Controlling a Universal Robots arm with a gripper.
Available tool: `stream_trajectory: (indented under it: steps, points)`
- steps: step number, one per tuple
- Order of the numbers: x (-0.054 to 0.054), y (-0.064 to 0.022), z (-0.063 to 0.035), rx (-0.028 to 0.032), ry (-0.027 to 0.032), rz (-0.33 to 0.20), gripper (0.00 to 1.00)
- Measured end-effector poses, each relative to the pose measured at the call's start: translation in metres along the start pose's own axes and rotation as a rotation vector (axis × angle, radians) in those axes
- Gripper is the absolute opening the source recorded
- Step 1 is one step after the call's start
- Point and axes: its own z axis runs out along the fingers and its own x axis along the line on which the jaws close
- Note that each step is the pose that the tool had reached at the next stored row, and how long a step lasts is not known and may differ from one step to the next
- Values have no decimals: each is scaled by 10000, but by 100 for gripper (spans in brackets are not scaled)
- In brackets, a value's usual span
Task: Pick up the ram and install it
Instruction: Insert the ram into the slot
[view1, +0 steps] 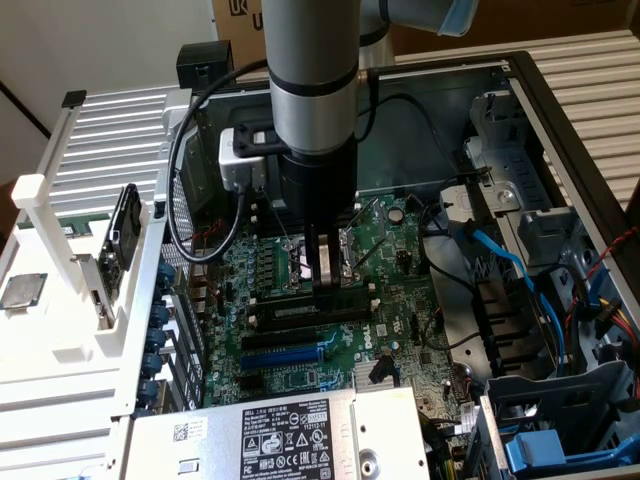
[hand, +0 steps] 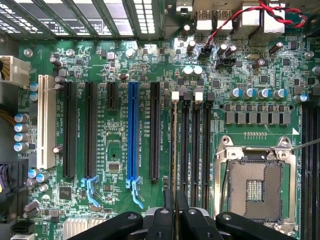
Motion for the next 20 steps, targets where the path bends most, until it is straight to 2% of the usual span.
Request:
stream_trajectory:
  steps: [12, 14, 15, 20]
  points:
    - [0, 0, 9, 1, -1, 0, 13]
    - [-1, 0, 9, 0, -1, 0, 14]
    - [-1, 0, 9, 0, 0, 0, 21]
    - [0, 6, 1, 2, 1, 1, 21]
